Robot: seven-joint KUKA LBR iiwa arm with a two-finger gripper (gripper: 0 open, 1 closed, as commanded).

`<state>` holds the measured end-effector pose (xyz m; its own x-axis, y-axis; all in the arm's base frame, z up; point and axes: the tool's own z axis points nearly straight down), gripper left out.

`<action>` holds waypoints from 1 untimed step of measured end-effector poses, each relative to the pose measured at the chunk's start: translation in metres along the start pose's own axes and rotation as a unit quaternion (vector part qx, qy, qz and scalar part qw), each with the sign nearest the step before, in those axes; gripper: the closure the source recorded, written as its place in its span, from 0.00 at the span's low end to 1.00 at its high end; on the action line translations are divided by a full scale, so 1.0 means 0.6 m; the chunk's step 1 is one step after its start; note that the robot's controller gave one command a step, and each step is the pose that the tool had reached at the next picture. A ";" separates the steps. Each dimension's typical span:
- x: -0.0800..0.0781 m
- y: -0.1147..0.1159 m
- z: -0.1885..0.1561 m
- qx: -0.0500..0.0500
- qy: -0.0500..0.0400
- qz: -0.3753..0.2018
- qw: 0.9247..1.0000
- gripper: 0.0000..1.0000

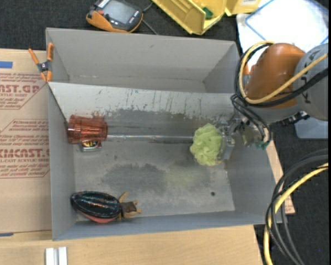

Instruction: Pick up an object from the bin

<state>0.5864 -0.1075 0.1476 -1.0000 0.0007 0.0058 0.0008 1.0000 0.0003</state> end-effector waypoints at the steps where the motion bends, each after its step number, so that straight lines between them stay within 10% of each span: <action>1: -0.003 0.001 -0.007 0.001 -0.004 0.000 1.000 0.00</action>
Offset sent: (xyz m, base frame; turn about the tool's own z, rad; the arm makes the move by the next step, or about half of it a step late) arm 0.0032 0.0519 -0.0776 0.1580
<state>0.5885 -0.1070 0.1517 -1.0000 0.0006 -0.0016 0.0006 1.0000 -0.0007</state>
